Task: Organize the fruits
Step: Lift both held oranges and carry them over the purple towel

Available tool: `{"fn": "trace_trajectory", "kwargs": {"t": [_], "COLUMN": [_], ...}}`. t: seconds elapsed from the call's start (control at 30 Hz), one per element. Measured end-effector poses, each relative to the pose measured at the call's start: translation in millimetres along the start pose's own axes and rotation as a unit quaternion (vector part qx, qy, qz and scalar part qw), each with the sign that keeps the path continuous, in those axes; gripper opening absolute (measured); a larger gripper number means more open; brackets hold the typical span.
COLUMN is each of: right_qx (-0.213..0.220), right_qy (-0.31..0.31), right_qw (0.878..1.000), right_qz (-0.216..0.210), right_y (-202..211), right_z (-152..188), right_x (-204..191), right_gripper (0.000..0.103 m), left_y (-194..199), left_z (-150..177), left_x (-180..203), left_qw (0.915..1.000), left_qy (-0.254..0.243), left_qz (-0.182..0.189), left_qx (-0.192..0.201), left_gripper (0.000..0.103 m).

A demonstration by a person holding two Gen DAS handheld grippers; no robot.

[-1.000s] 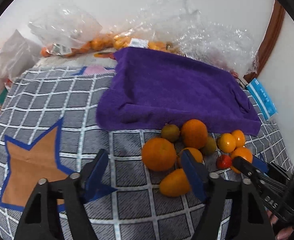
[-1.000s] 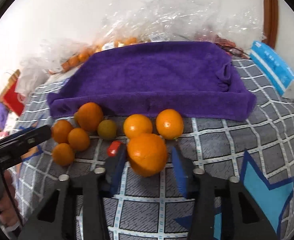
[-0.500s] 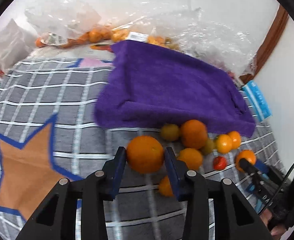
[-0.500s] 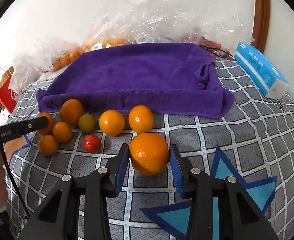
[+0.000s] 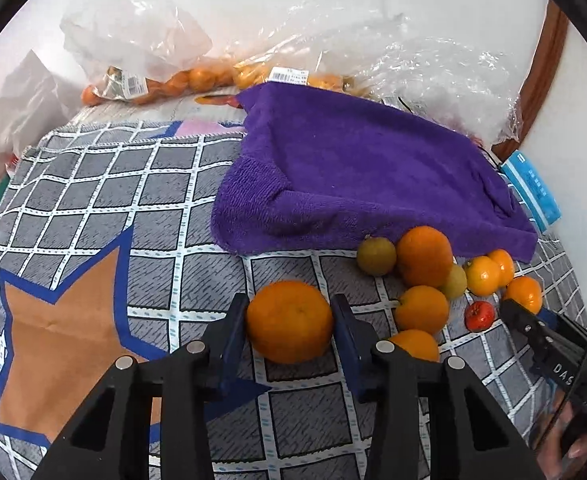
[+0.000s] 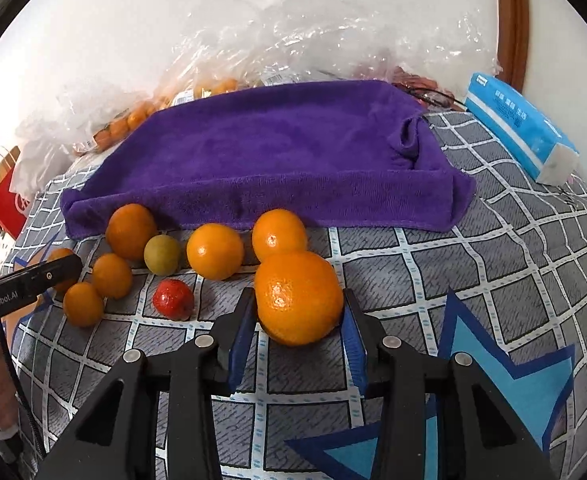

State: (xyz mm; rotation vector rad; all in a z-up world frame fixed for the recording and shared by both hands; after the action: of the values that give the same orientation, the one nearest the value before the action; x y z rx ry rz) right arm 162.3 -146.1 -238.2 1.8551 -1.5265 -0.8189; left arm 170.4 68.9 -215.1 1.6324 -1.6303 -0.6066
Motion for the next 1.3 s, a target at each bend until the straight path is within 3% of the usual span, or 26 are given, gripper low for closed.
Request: {"fn": "trace_trajectory", "kwargs": {"t": [0.37,0.73,1.03,1.3], "right_qx": [0.001,0.032,0.050,0.053], "right_qy": [0.008,-0.004,-0.011,-0.032], "right_qw": [1.000,0.999,0.999,0.998], "right_qz": [-0.006,-0.008,-0.008,-0.014], "right_y": [2.1,14.1,20.5,23.0], "right_z": [0.4,-3.4,-5.3,-5.9], "right_x": [-1.5,1.9,4.5,12.5], "right_gripper": [0.041,0.040,0.040,0.040], "left_y": [1.9,8.9,21.2,21.2], "left_z": [1.2,3.5,-0.6,0.5], "left_x": [-6.2,-11.3,-5.2,-4.6], "left_qw": [0.9994,0.9980,0.9971,0.9970], "left_qy": [0.027,0.050,0.034,0.036], "left_qz": [0.014,0.021,0.015,0.016], "left_qx": [0.017,0.033,0.066,0.067], "left_gripper": [0.040,0.038,0.038,0.038]}}
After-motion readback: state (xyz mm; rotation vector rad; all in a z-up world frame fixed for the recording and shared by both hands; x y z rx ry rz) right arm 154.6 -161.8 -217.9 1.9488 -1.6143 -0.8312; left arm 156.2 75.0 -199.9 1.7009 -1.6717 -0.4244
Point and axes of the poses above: each gripper's, at about its wrist camera, not at the fingertips, and y roughly against the way its jaws point, x to its right, z to its underside, the point moved 9 cm from there along -y, roughly the way its jaws point, and after that the axes turned 1 degree about y, right-handed, at the moved point
